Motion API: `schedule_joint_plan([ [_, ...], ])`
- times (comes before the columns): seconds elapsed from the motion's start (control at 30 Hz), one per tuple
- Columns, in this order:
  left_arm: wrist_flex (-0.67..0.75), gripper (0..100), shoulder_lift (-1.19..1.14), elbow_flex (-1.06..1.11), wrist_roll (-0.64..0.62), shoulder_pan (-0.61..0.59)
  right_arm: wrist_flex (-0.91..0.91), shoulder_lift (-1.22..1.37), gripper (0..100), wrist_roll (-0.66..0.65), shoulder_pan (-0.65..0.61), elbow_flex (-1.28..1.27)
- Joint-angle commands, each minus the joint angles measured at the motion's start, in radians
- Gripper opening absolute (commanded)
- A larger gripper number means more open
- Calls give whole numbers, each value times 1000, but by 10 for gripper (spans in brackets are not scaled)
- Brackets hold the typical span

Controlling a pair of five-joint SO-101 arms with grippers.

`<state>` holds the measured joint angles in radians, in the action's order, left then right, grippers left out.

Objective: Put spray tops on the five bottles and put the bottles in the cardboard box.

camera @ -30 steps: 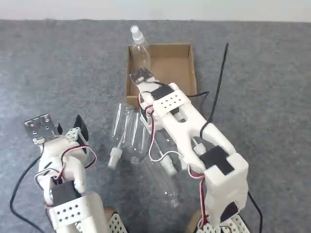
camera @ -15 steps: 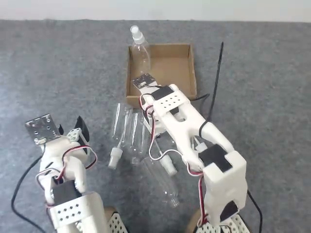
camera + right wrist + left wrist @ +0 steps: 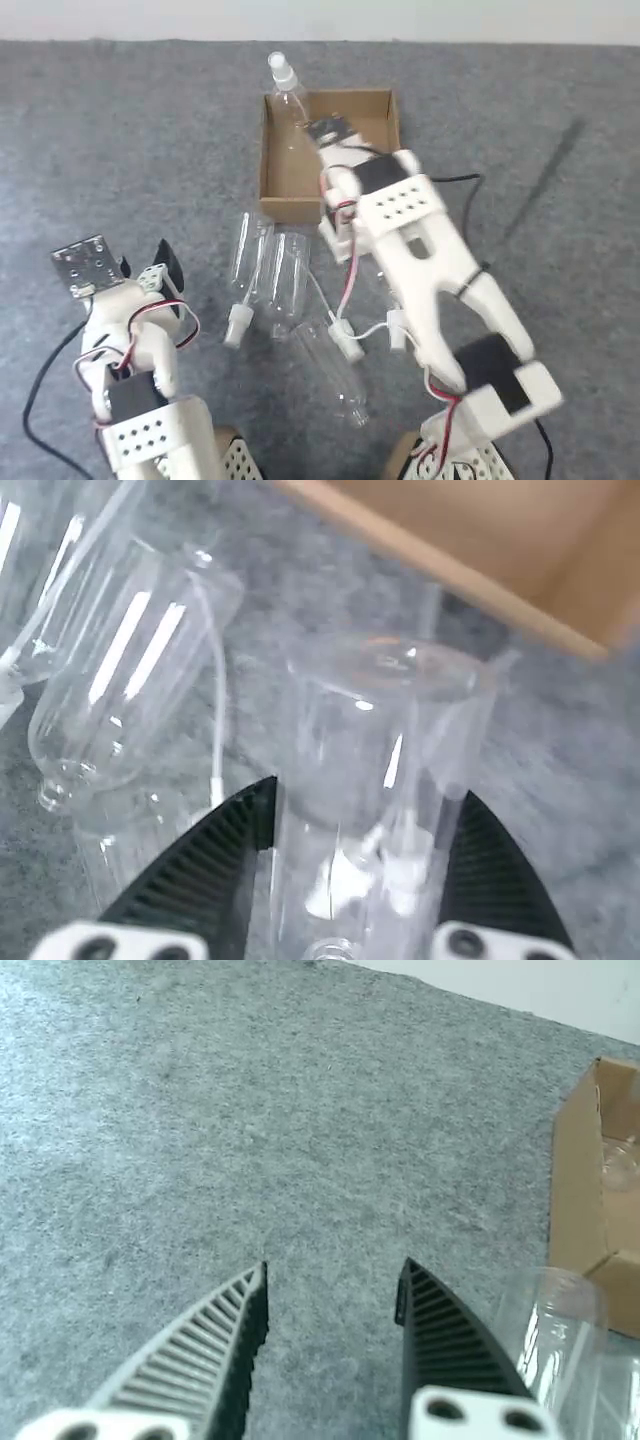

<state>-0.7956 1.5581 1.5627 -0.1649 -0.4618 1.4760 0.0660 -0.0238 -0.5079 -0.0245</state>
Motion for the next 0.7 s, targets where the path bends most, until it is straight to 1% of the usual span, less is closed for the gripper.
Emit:
schedule_joint_plan([
  [0.0,35,200,17,-15,6,-5,90,-183,191,11,77,35],
  [0.17,35,200,17,-15,6,-5,176,-278,191,11,170,35],
  [0.37,35,200,17,-15,6,-5,196,-289,191,25,321,32],
  [0.5,35,200,17,-15,6,-5,156,-289,191,172,384,-28],
  [0.67,35,200,17,-15,6,-5,7,-291,189,414,435,-169],
])
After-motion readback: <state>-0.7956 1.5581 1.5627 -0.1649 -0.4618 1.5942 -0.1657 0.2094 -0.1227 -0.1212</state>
